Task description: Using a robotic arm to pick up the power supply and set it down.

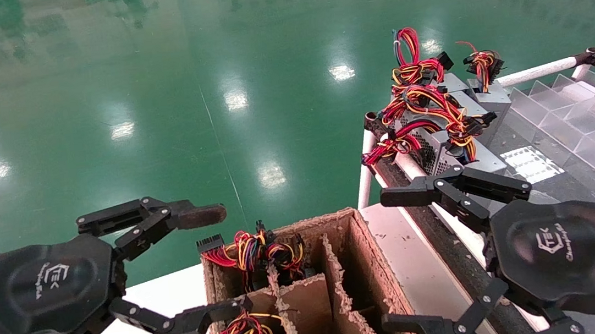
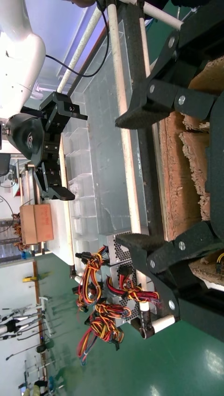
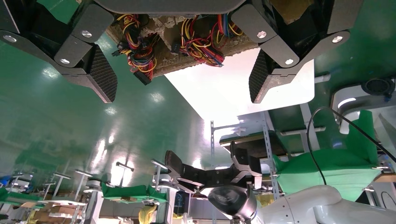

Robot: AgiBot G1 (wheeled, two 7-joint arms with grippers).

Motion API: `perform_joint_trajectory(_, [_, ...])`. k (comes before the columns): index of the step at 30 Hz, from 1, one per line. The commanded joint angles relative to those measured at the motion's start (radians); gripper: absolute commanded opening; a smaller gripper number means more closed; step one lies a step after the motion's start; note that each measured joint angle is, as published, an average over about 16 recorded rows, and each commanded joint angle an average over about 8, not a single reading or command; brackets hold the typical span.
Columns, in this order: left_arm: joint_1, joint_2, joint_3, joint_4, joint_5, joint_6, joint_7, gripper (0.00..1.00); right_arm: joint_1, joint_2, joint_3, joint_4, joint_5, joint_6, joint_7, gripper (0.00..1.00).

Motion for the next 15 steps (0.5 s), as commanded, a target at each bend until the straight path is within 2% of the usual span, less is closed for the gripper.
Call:
perform_joint_trajectory(1, [0.0,0.0,0.0,0.0,0.0,0.0,0.0,0.0,0.0,0.0,0.0,0.0,0.0,0.0,0.0,1.0])
perform_joint_trajectory(15, [0.0,0.0,0.0,0.0,0.0,0.0,0.0,0.0,0.0,0.0,0.0,0.0,0.0,0.0,0.0,1.0])
